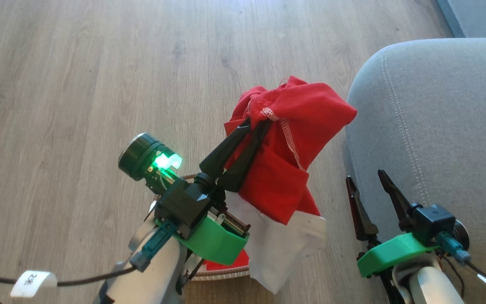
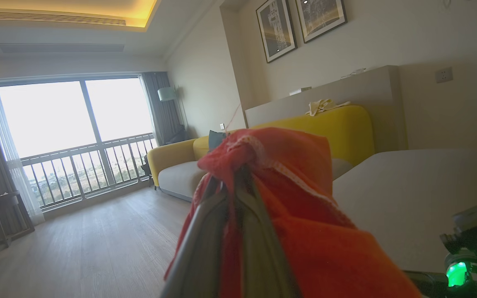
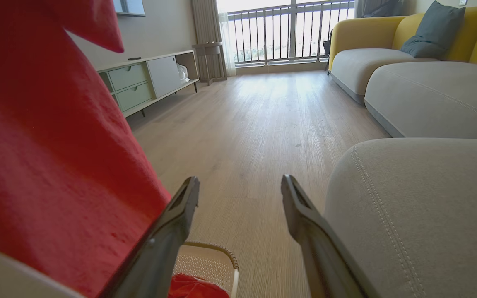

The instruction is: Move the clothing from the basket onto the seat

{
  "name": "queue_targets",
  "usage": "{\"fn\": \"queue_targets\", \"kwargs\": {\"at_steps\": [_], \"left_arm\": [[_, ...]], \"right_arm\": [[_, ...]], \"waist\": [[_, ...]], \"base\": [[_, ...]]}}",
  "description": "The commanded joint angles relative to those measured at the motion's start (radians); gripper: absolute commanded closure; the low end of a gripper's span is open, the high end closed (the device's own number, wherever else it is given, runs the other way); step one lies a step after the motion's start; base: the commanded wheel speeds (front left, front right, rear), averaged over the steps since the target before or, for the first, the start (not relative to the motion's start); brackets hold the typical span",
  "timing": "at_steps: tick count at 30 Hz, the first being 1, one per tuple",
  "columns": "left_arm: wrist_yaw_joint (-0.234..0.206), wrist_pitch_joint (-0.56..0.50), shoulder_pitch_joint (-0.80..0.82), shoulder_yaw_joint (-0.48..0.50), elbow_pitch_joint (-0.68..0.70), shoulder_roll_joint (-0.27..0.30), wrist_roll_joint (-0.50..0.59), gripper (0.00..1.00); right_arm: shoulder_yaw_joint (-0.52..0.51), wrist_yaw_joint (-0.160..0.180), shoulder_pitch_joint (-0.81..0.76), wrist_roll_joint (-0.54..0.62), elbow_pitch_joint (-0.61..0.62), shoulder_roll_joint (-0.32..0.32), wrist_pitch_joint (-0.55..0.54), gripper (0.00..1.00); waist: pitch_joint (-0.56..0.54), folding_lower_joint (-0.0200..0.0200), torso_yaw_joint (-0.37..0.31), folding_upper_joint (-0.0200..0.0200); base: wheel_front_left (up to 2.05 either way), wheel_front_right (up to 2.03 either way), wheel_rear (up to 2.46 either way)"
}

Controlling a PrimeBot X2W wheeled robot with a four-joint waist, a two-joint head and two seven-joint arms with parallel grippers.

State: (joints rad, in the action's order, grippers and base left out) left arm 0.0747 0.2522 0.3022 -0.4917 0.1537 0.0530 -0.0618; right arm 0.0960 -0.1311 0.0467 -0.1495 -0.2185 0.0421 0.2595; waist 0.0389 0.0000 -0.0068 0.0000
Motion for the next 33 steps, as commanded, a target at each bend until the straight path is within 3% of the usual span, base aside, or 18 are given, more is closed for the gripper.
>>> {"fn": "queue_targets", "kwargs": {"at_steps": [1,16,27,33], "left_arm": [[-0.006,0.01,0.03,0.03,0.039,-0.003,-0.007,1.0],[-0.004,0.01,0.03,0.05,0.03,-0.003,-0.005,1.0],[-0.003,0.01,0.032,0.057,0.019,-0.003,-0.006,1.0],[-0.002,0.01,0.037,0.054,0.019,-0.003,-0.007,1.0]], "right_arm": [[0.022,0.0,0.011,0.005,0.036,0.008,0.002,0.0],[0.144,0.0,0.036,0.028,0.162,0.013,0.002,0.0],[0.355,0.0,0.04,-0.064,0.276,0.132,0.002,0.0],[0.383,0.0,0.062,-0.075,0.278,0.153,0.002,0.0]], "waist": [[-0.001,0.0,0.0,0.0],[0.008,0.0,-0.007,0.0],[0.009,0.0,-0.005,0.0],[0.011,0.0,-0.001,0.0]], "base": [[0.0,0.0,0.0],[0.0,0.0,0.0],[0.0,0.0,0.0],[0.0,0.0,0.0]]}}
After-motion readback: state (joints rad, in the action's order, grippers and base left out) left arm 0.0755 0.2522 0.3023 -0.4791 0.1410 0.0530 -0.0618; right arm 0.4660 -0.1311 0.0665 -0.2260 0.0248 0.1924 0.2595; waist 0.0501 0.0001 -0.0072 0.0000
